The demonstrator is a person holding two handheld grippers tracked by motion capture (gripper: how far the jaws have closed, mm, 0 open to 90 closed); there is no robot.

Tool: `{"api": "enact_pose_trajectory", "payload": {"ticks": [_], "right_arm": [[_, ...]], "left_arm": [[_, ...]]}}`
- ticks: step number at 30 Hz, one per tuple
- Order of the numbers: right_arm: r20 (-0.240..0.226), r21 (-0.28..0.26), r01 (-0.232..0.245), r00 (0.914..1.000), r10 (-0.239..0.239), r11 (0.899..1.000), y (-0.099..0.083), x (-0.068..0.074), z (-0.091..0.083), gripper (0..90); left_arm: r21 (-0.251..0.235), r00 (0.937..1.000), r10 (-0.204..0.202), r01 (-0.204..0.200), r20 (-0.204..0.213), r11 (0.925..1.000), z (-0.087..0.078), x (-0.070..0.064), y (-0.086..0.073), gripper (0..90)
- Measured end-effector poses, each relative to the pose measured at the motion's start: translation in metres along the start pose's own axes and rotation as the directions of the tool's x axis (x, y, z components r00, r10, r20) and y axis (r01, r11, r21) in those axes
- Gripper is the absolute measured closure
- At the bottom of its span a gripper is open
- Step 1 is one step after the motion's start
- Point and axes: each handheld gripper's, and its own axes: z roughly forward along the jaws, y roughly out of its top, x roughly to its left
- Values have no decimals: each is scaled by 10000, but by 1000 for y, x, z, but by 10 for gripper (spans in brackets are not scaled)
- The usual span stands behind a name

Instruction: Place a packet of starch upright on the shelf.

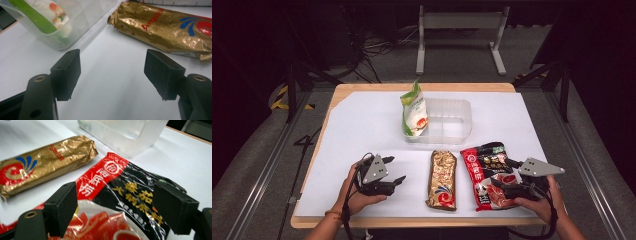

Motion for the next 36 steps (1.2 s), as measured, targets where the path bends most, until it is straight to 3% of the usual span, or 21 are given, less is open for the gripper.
{"api": "enact_pose_trajectory", "payload": {"ticks": [5, 10, 16, 21, 30, 35, 36], "right_arm": [[-568, 67, -67, 9984, 70, 10000, 12, 2, 11, 249], [-853, 538, 301, 9960, -254, 9981, 22, 8, 31, 249], [-1103, 615, 316, 9936, -246, 9976, 38, 6, 52, 249], [-1577, 862, 246, 9874, -107, 9960, 51, 6, 74, 249], [-2205, 1403, 192, 9753, 124, 9899, 60, 10, 103, 275], [-2401, 1607, 70, 9702, 322, 9870, 66, 10, 114, 270], [-2482, 1763, -123, 9670, 566, 9843, 68, 8, 121, 276]], "left_arm": [[-262, 9993, -316, 321, 175, 9991, -4, 0, -4, 273], [-176, 9976, -494, 504, 495, 9986, 4, -1, -6, 262], [-73, 9954, -413, 421, 860, 9991, 13, -8, -3, 254], [39, 9915, -298, 295, 1266, 9996, 19, -14, -2, 244], [222, 9897, -85, 54, 1431, 9997, 22, -20, -1, 221], [165, 9878, -177, 153, 1548, 9997, 23, -22, 0, 217], [119, 9872, -126, 109, 1591, 9999, 23, -23, 1, 216]]}}
